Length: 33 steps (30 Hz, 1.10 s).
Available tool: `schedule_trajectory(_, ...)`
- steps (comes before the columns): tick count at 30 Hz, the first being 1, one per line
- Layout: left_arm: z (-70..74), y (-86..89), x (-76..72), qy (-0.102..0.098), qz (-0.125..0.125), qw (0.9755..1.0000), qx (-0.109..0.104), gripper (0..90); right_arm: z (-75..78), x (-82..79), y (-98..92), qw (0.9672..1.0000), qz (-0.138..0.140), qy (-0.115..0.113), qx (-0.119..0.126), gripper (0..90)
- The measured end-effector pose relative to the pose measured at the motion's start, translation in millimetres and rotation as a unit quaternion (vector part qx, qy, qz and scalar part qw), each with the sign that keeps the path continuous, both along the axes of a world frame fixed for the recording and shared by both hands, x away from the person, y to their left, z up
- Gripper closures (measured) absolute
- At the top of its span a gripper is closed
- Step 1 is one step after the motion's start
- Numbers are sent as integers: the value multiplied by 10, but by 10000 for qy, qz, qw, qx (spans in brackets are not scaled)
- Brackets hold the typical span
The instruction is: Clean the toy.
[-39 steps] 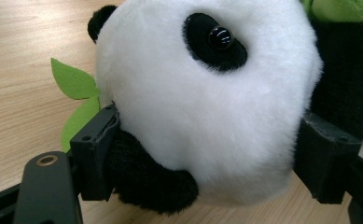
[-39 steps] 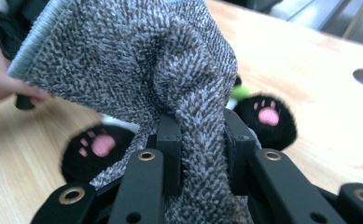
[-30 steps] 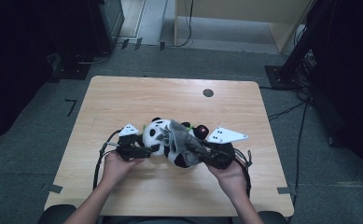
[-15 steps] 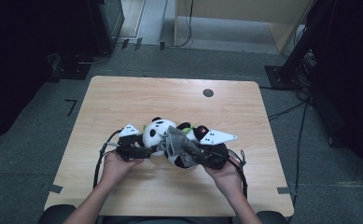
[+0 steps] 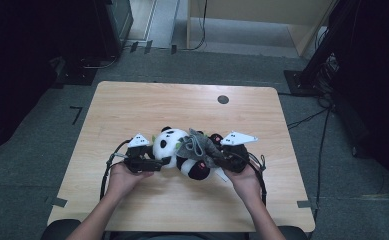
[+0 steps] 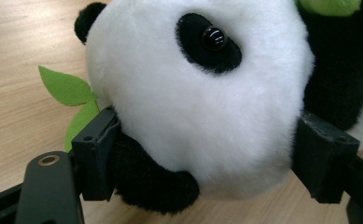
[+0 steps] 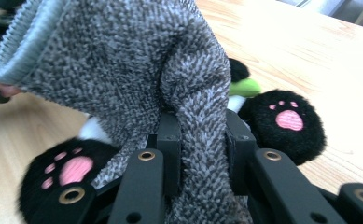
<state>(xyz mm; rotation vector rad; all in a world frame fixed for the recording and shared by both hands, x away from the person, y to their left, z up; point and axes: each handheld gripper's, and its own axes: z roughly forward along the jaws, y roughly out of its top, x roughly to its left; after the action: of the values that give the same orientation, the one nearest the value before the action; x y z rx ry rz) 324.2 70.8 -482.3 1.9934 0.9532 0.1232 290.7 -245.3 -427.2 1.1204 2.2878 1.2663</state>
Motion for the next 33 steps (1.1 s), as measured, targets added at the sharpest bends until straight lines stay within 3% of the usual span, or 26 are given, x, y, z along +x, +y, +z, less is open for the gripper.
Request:
schedule_trajectory(4, 18, 28, 28, 51, -32, 9999, -97, 195, -54, 106, -42, 10000, -65, 41, 26, 738)
schedule_trajectory(9, 128, 95, 109, 38, -485, 9987, 119, 177, -45, 149, -89, 10000, -16, 82, 35, 737)
schedule_trajectory(12, 189, 139, 119, -83, -685, 9974, 223, 183, -52, 175, -124, 9999, 50, 119, 72, 736)
schedule_trajectory(15, 260, 248, 116, -382, -743, 9964, 126, 239, -45, 202, -161, 9999, 71, 121, -19, 735)
schedule_trajectory(17, 261, 313, 170, -375, -774, 9963, 32, 243, -42, 224, -189, 9998, 130, 121, -61, 734)
schedule_trajectory(20, 238, 356, 329, -228, -891, 9957, -138, 250, -53, 263, -213, 9995, 287, 135, -33, 734)
schedule_trajectory(23, 166, 266, 437, -127, -1207, 9926, -3, 244, -59, 289, -215, 9992, 362, 176, 2, 735)
schedule_trajectory(25, 110, 213, 473, -225, -1315, 9911, 51, 185, -74, 304, -214, 9988, 428, 251, 50, 737)
schedule_trajectory(27, 53, 204, 515, -298, -1320, 9907, -102, 121, -93, 324, -215, 9985, 468, 270, 70, 738)
schedule_trajectory(30, -26, 193, 568, -85, -1340, 9904, -326, 24, -112, 378, -232, 9980, 481, 367, 197, 740)
schedule_trajectory(31, -57, 170, 567, -22, -1498, 9881, -356, 20, -118, 395, -232, 9976, 516, 392, 242, 741)
schedule_trajectory(33, -85, 120, 535, -158, -1723, 9845, -288, 0, -132, 431, -221, 9969, 600, 420, 298, 743)
